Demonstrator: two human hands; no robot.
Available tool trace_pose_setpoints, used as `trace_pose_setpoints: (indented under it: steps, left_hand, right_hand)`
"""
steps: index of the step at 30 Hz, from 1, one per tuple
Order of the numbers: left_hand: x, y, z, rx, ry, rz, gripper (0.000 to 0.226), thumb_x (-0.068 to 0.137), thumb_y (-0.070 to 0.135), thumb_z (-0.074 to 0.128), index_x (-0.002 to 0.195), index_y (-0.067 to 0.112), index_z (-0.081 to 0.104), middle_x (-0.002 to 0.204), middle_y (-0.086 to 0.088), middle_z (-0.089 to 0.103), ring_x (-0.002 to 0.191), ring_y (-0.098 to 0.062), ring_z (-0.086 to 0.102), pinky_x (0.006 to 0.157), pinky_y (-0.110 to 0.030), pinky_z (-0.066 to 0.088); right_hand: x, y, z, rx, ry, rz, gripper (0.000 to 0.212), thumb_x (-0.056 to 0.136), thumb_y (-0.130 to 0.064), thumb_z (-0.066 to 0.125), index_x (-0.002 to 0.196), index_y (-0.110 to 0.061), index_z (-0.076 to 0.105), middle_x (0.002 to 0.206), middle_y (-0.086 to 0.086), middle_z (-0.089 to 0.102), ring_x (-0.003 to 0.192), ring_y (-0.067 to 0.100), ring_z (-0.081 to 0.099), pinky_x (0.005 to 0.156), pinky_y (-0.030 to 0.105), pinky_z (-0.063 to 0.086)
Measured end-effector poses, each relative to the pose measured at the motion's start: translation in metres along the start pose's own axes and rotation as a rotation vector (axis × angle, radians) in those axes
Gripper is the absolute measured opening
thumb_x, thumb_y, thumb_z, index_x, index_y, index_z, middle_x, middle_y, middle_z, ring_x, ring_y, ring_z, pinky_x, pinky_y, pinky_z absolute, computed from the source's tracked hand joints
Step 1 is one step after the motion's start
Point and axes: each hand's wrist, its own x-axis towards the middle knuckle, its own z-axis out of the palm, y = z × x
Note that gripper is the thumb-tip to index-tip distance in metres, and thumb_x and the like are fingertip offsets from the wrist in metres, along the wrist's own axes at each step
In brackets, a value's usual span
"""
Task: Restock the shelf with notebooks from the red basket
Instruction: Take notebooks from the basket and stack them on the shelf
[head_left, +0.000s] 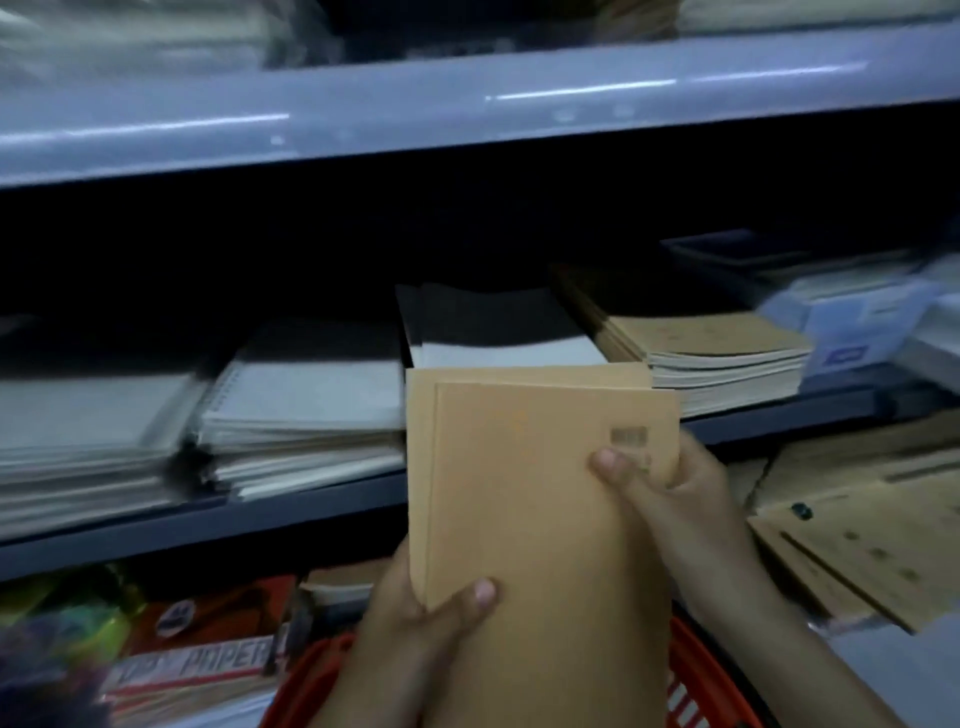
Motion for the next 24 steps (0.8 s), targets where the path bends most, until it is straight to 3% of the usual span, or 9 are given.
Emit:
trace_pose_setpoints:
  steps: [3,6,9,11,14,17,20,22,24]
  left_hand:
    - [0.000,0.016,0.012,0.137,0.150,0.130,0.055,0.057,0.032,0.079,0.108,0.022,0.062,0.096,-0.001,0.076,0.087,-0.015,0.073,0.072,-0.021,0.054]
    - [0.010,0.045,0.020,0.121,0.305,0.192,0.034,0.079,0.005,0.077,0.098,0.026,0.059,0.082,0.014,0.075,0.068,0.002,0.068,0.060,-0.011,0.051]
    - [0.025,0.077,0.042,0.046,0.310,0.232,0.023,0.093,0.009,0.056,0.101,0.030,0.059,0.084,0.015,0.074,0.076,-0.005,0.069,0.056,-0.018,0.052]
    - [0.037,0.091,0.063,0.049,0.253,0.227,0.017,0.096,0.015,0.053,0.105,0.028,0.059,0.090,0.010,0.074,0.074,-0.005,0.071,0.054,-0.019,0.053]
    - [0.059,0.107,0.095,0.116,0.181,0.210,0.019,0.097,0.020,0.055,0.114,0.030,0.055,0.101,0.008,0.071,0.086,-0.008,0.070,0.071,-0.032,0.057]
    - [0.085,0.115,0.121,0.162,0.105,0.219,0.039,0.094,0.014,0.060,0.129,0.028,0.048,0.112,0.004,0.068,0.100,-0.017,0.067,0.084,-0.042,0.056]
    - [0.101,0.108,0.144,0.259,0.049,0.250,0.044,0.091,0.008,0.062,0.126,0.033,0.051,0.108,0.010,0.068,0.097,-0.007,0.066,0.085,-0.028,0.055]
    - [0.101,0.099,0.155,0.365,0.031,0.240,0.041,0.092,0.011,0.060,0.123,0.036,0.054,0.108,0.017,0.065,0.096,0.006,0.062,0.084,-0.012,0.049]
    - [0.099,0.089,0.160,0.537,0.066,0.243,0.047,0.093,0.021,0.059,0.139,0.029,0.049,0.128,0.013,0.055,0.117,-0.003,0.055,0.102,-0.022,0.043]
  right_hand:
    - [0.004,-0.005,-0.009,0.000,-0.118,0.046,0.028,0.082,-0.030,0.074,0.108,-0.035,0.064,0.099,-0.017,0.074,0.088,-0.002,0.069,0.073,0.022,0.051]
    - [0.009,-0.011,-0.034,0.040,-0.525,0.214,0.048,0.077,-0.032,0.080,0.121,-0.036,0.061,0.113,-0.010,0.073,0.104,0.008,0.069,0.091,0.034,0.053]
    - [0.013,-0.015,-0.058,0.039,-0.740,0.261,0.058,0.071,-0.027,0.079,0.126,-0.024,0.061,0.120,-0.002,0.071,0.113,0.016,0.066,0.096,0.035,0.051]
    - [0.018,-0.017,-0.073,0.098,-0.667,0.197,0.051,0.078,-0.016,0.073,0.127,-0.021,0.059,0.120,-0.001,0.071,0.112,0.017,0.066,0.090,0.030,0.054]
    - [0.031,-0.021,-0.093,0.166,-0.521,0.068,0.047,0.086,-0.012,0.069,0.129,-0.026,0.059,0.122,0.000,0.070,0.112,0.020,0.067,0.093,0.039,0.053]
    - [0.047,-0.020,-0.102,0.215,-0.261,0.001,0.032,0.089,-0.016,0.064,0.120,-0.025,0.066,0.102,0.000,0.075,0.078,0.012,0.069,0.061,0.027,0.052]
    - [0.067,-0.012,-0.103,0.279,0.019,0.014,0.016,0.093,-0.016,0.060,0.106,-0.017,0.070,0.080,-0.003,0.072,0.063,0.007,0.060,0.043,0.017,0.041]
    - [0.077,-0.005,-0.105,0.288,0.139,0.048,0.014,0.093,-0.017,0.063,0.105,-0.015,0.070,0.088,0.002,0.072,0.068,0.010,0.061,0.045,0.018,0.043]
    - [0.081,-0.001,-0.106,0.346,0.221,0.071,0.026,0.090,-0.015,0.066,0.116,-0.015,0.064,0.105,0.007,0.069,0.074,0.013,0.063,0.048,0.019,0.045]
